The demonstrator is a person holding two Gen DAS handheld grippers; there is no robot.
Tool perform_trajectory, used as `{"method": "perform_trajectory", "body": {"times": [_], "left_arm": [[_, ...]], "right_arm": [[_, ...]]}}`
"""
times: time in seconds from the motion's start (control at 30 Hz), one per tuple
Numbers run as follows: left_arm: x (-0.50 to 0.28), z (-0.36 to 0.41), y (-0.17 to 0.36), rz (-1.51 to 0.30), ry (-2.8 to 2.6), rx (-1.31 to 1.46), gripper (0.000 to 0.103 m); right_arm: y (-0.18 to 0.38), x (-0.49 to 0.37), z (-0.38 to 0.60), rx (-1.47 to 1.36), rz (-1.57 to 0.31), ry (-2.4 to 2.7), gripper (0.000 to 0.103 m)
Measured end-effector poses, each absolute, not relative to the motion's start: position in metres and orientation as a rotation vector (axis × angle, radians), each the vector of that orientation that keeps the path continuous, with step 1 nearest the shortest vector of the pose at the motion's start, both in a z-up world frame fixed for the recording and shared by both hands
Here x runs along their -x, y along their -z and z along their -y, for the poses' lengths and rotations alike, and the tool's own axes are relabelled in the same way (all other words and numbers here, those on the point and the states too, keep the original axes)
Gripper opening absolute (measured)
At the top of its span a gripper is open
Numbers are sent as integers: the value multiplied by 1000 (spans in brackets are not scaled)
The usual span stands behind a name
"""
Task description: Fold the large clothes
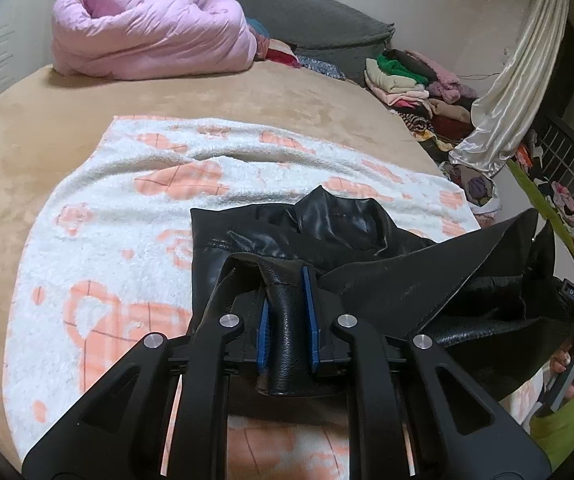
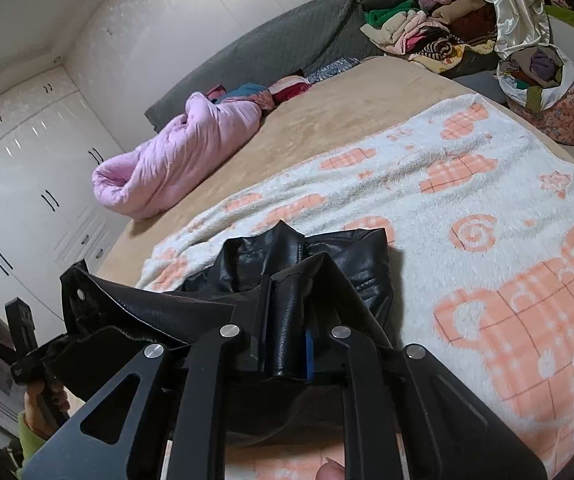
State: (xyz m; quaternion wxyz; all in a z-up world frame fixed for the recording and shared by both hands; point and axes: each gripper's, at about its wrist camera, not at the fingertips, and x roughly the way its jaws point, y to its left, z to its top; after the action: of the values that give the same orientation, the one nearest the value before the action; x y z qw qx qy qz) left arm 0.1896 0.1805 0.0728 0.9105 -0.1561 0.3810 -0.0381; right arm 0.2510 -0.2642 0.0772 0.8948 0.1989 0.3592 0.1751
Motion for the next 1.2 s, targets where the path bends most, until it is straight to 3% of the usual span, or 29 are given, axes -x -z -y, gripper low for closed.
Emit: {"method": "perform_trajectory", "body": {"times": [0.47,0.77,0.87,0.9,1.03,1.2], "left_arm": [[-226,-192,-42,-847,49,348,11],[-246,-204,-22,-886,54,368,18],[-247,-208,-20,-874,74,392,24],[-246,-209,-21,-865,79,400,26],[-234,-217,-43,-750,52,394,56],[-234,-213,-47,-755,-32,258,58]], "right_arm": [[-43,-303,252,-358,-842,-297,15],[-10,-330,253,-376,-908,-259,23],[-4,-335,255,-417,-911,-275,41],[-6,-335,257,-433,-896,-285,57],[-18,-329,263,-437,-824,-268,79],[-26,-323,255,-205,-774,-171,80]]}}
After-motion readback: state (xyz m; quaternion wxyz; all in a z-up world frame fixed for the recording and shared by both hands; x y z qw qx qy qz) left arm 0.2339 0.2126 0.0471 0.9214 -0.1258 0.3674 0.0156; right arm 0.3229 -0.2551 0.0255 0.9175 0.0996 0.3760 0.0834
